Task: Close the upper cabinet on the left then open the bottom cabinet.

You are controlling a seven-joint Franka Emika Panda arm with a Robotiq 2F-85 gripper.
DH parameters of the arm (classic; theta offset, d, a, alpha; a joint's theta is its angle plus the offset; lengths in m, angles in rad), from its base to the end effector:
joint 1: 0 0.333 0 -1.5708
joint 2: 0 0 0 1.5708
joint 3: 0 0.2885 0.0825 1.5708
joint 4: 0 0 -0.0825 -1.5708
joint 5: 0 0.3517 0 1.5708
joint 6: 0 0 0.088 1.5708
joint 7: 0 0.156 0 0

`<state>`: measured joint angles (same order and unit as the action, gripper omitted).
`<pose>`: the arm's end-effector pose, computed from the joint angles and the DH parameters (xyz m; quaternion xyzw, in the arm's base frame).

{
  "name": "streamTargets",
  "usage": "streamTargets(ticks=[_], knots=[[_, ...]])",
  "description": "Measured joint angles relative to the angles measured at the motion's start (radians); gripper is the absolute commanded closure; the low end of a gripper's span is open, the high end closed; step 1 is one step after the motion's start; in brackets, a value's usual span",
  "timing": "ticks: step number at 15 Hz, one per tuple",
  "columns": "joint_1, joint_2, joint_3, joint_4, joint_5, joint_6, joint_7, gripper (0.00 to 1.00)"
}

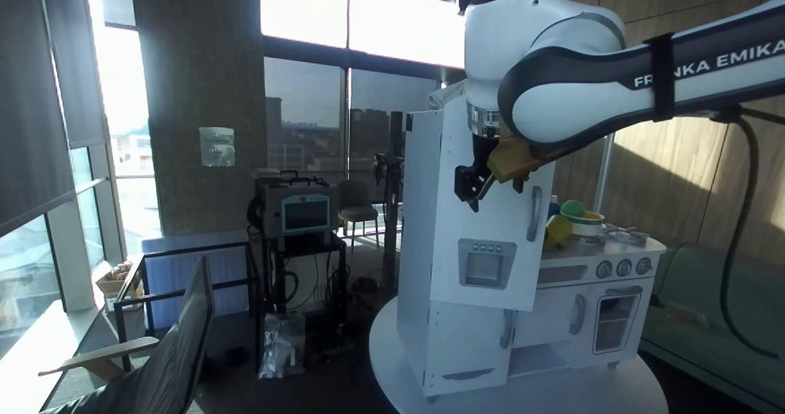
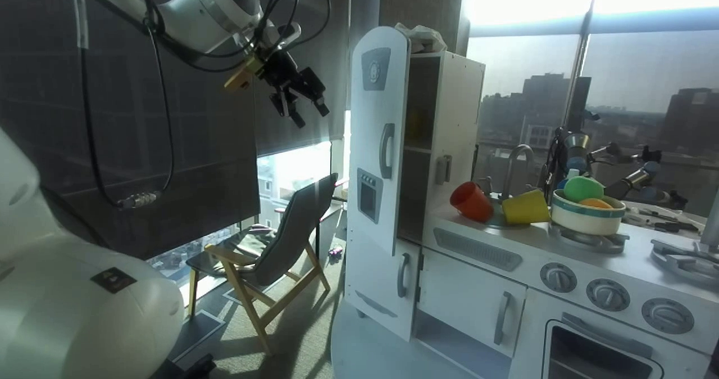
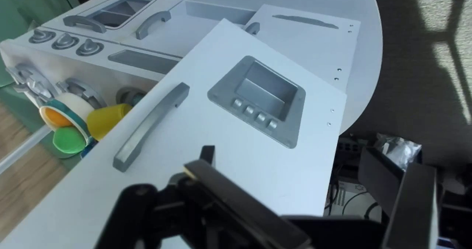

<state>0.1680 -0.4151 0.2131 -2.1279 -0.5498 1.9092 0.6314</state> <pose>0.4268 0.1155 0.5444 0.9469 -0.0575 0.2219 0.2255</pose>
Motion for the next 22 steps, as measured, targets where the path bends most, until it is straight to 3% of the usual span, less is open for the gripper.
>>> streamTargets(ticks=[8, 15, 19, 22], knots=[[-0.146, -0.059, -0.088, -0.244, 0.147, 0.362, 0.074, 0.00], [-0.235, -0.071, -0.129, -0.444, 0.279, 0.572, 0.071, 0.00], [-0.244, -0.059, -0.131, -0.530, 0.358, 0.656, 0.041, 0.00], [-0.177, -0.049, -0.124, -0.566, 0.470, 0.721, -0.045, 0.00]])
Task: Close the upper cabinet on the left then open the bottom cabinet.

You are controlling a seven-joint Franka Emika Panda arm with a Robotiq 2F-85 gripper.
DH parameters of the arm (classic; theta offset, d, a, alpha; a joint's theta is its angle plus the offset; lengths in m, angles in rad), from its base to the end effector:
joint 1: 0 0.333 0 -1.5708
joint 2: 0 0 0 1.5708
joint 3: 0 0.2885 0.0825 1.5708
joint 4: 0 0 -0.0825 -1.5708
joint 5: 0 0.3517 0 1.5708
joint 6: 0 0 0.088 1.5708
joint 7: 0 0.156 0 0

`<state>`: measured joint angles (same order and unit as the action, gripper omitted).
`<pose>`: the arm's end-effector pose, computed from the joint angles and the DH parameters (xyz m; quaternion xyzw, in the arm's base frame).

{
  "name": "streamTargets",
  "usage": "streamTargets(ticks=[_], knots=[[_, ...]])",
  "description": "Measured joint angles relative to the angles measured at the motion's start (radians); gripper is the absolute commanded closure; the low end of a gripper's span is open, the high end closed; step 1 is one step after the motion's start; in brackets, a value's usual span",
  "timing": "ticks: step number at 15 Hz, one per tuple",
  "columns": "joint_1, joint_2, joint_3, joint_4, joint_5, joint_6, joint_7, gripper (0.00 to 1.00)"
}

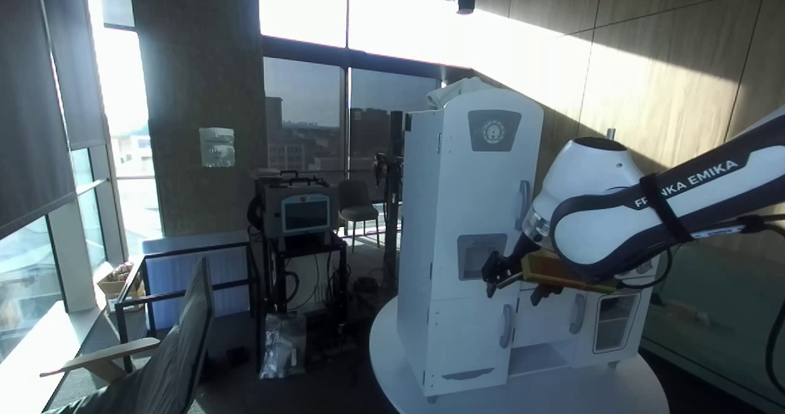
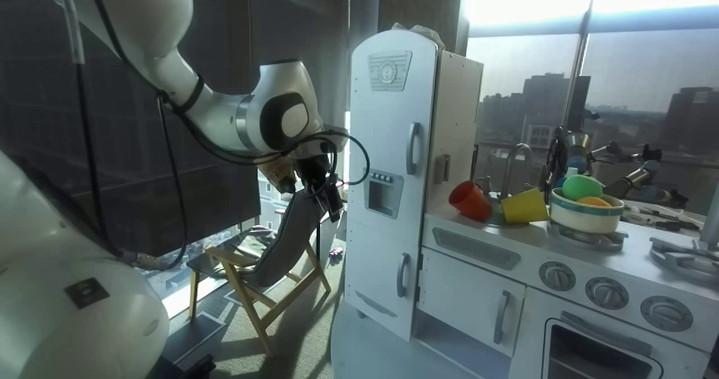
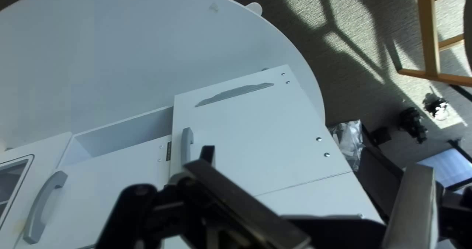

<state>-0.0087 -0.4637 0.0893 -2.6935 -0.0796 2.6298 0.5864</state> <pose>0.4140 0.0310 0.3677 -0.9551 0.2164 -0.2012 0.0206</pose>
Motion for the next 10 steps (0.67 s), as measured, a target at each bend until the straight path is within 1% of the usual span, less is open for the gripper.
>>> streamTargets(ticks=[1, 3, 7, 8, 10], knots=[[0.021, 0.000, 0.002, -0.002, 0.013, 0.004, -0.003, 0.00], [0.033, 0.000, 0.006, -0.002, 0.018, 0.006, -0.003, 0.00], [0.033, 0.000, 0.002, -0.002, 0.019, 0.007, -0.010, 0.00], [0.030, 0.000, 0.008, -0.004, 0.019, 0.007, -0.015, 0.00], [0.006, 0.010, 0.041, -0.021, 0.019, 0.046, -0.010, 0.00]])
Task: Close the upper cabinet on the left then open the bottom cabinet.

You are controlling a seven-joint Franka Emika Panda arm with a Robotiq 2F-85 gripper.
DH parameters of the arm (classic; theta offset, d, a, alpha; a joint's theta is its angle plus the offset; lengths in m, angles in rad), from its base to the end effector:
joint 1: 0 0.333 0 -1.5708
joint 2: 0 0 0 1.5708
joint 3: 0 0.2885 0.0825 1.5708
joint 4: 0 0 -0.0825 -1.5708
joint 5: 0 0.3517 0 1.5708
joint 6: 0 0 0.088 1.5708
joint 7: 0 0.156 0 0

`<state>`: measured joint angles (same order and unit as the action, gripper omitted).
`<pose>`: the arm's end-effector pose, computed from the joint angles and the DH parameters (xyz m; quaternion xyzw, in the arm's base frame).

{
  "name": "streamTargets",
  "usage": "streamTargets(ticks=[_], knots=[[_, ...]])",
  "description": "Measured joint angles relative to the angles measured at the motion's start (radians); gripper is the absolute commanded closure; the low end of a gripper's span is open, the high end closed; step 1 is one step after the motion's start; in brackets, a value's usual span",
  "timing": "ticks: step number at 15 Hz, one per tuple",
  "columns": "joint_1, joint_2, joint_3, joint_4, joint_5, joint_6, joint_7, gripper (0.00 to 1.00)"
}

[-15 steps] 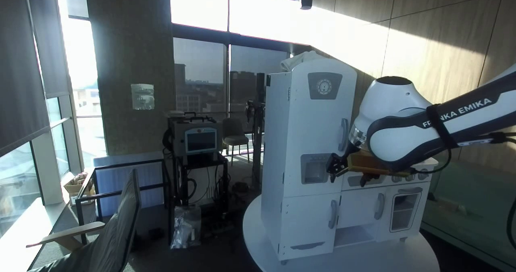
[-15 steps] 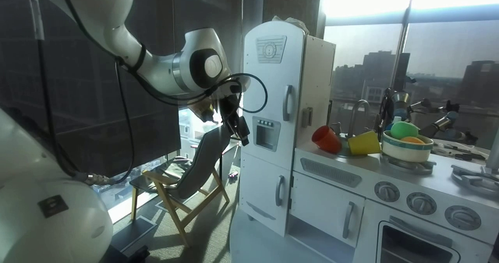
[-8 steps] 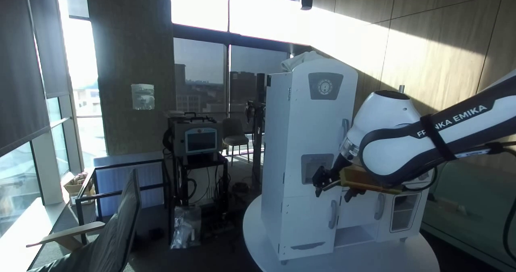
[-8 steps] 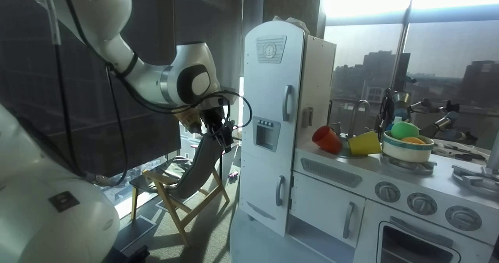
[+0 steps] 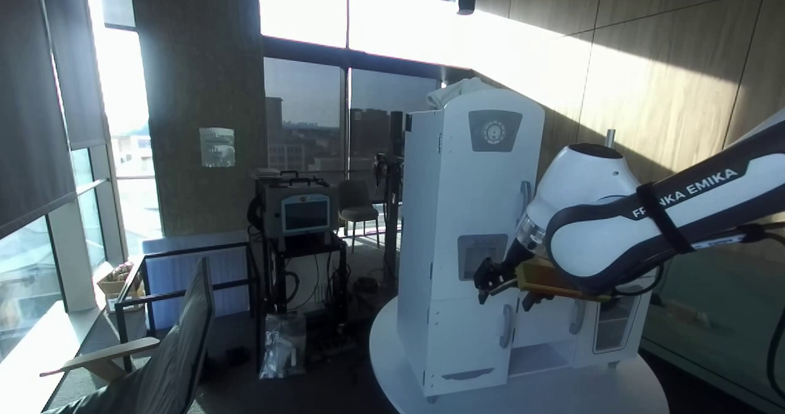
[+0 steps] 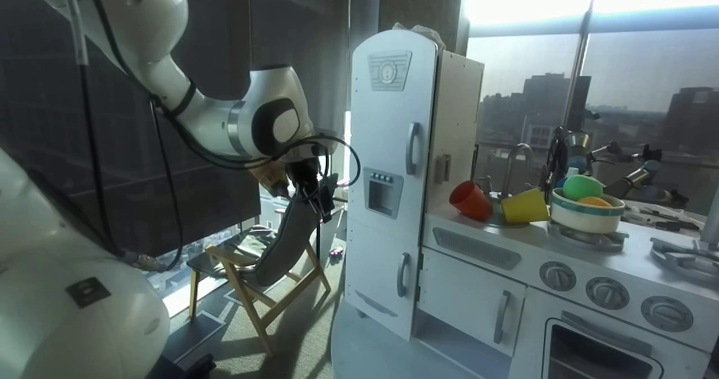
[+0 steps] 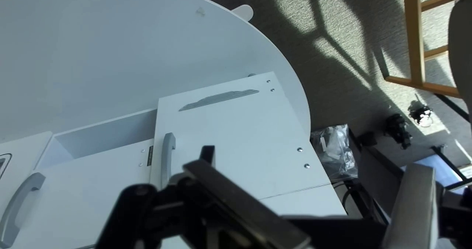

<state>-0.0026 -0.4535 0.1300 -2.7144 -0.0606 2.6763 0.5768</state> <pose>0.4121 0.0494 0.3595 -0.9582 0.1953 -0.2075 0.0251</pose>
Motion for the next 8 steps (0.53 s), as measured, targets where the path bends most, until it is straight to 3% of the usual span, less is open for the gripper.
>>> streamTargets(ticks=[4, 8], knots=[[-0.116, 0.089, 0.078, 0.002, -0.057, 0.081, 0.052, 0.00], [-0.277, 0.213, 0.127, 0.060, -0.278, 0.098, 0.155, 0.00]])
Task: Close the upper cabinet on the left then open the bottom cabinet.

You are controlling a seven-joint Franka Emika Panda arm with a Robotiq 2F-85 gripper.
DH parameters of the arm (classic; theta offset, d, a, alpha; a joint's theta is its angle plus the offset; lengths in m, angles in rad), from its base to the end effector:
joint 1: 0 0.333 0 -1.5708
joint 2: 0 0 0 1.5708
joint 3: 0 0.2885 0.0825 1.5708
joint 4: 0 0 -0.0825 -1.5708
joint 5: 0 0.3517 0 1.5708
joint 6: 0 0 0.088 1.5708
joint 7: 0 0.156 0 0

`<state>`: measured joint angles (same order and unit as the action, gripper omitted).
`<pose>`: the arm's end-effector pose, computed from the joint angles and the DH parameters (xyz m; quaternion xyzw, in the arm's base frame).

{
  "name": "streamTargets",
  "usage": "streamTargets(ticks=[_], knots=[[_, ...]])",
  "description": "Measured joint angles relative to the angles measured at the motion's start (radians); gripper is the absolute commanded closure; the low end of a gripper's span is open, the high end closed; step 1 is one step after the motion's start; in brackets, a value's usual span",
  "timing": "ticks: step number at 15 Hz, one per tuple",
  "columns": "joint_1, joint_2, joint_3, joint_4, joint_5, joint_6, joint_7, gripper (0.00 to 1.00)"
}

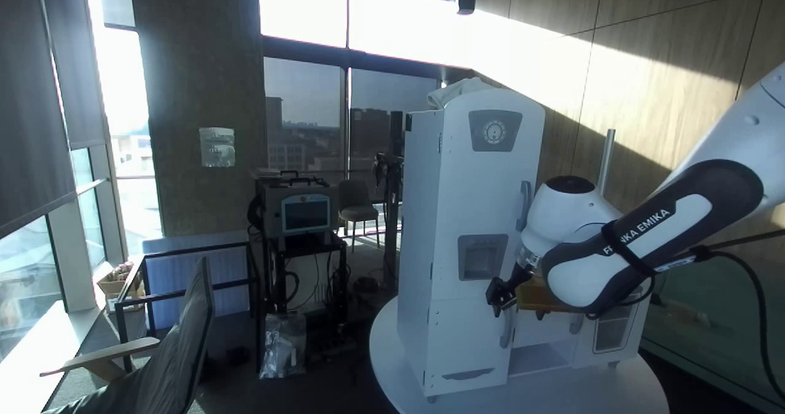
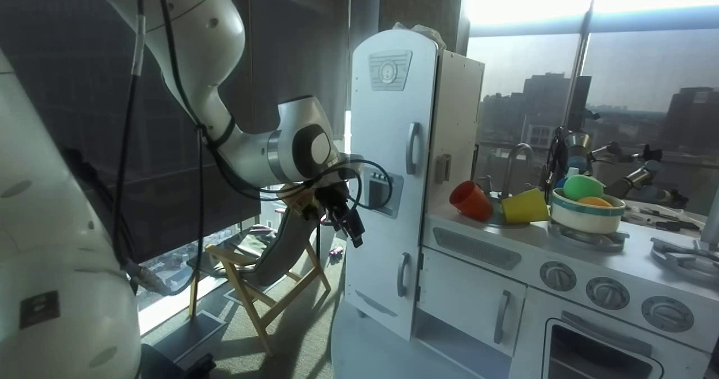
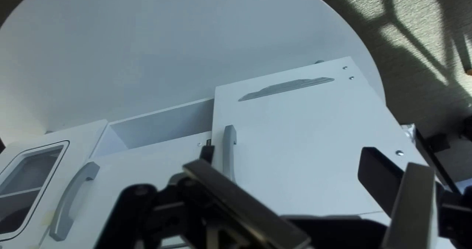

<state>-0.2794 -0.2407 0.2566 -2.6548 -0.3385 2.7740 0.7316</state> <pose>0.4429 -0.0062 0.3052 0.9536 -0.2209 0.1981 0.0515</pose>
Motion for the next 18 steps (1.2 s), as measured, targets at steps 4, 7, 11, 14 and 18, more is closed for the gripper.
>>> streamTargets(ticks=[4, 7, 11, 14, 18], knots=[[-0.124, 0.143, 0.017, 0.113, -0.276, -0.013, 0.072, 0.00], [-0.145, 0.263, 0.014, 0.210, -0.360, -0.068, 0.046, 0.00], [-0.116, 0.418, -0.027, 0.329, -0.361, -0.114, -0.088, 0.00], [0.007, 0.498, -0.184, 0.400, -0.335, -0.110, -0.225, 0.00], [0.063, 0.556, -0.310, 0.422, -0.322, 0.044, -0.426, 0.00]])
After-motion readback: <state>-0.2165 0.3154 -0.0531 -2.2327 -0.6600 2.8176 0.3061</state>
